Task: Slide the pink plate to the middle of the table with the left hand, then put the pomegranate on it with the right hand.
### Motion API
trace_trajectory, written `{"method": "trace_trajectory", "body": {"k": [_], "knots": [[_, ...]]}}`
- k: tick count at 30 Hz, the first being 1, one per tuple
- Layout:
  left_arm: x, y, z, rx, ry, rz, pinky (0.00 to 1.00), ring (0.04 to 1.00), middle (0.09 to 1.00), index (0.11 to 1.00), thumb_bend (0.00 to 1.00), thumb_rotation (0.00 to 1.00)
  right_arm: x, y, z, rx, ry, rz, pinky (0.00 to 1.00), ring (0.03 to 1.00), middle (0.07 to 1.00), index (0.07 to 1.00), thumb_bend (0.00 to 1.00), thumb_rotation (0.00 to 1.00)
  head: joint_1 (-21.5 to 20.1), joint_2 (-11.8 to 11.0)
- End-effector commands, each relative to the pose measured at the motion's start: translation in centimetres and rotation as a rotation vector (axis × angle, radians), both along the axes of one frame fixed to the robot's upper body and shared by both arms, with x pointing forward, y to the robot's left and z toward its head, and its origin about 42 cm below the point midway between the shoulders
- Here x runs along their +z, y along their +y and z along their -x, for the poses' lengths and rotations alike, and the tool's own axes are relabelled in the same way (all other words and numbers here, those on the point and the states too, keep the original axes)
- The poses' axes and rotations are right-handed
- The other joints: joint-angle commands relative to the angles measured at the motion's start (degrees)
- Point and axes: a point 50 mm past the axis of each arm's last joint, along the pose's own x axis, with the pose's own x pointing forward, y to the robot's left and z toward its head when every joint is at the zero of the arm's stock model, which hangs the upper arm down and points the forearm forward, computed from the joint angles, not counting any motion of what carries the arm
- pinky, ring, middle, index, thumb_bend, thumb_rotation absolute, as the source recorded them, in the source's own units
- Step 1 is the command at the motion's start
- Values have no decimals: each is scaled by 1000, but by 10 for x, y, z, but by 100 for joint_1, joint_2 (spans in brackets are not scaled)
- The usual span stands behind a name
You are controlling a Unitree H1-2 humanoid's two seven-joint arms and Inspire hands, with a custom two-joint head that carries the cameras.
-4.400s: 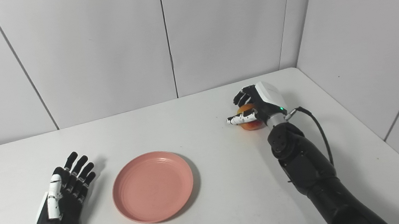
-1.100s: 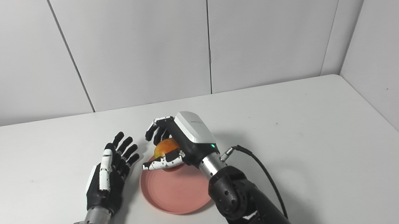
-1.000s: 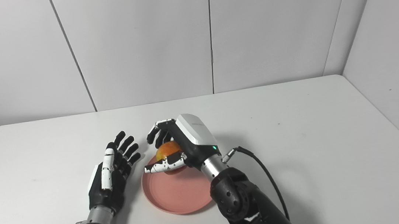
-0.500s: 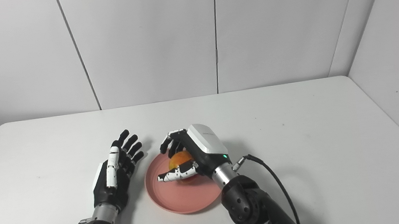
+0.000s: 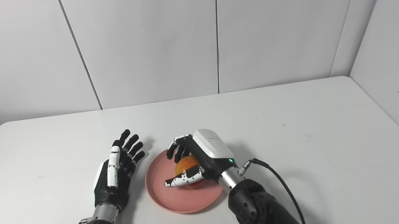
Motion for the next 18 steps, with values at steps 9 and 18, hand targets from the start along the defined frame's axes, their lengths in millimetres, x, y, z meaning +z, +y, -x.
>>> {"method": "trace_trajectory", "body": {"k": [9, 18], "knots": [[-3, -5, -1, -5, 46, -9, 892, 903, 916, 916, 427, 1000, 16, 1, -4, 18, -92, 3, 335, 401, 468, 487, 508, 138, -16, -8], [-3, -6, -1, -9, 44, -7, 898, 907, 917, 917, 427, 1000, 25, 4, -2, 29, -124, -17, 593, 654, 702, 714, 896, 455, -19, -5]]}}
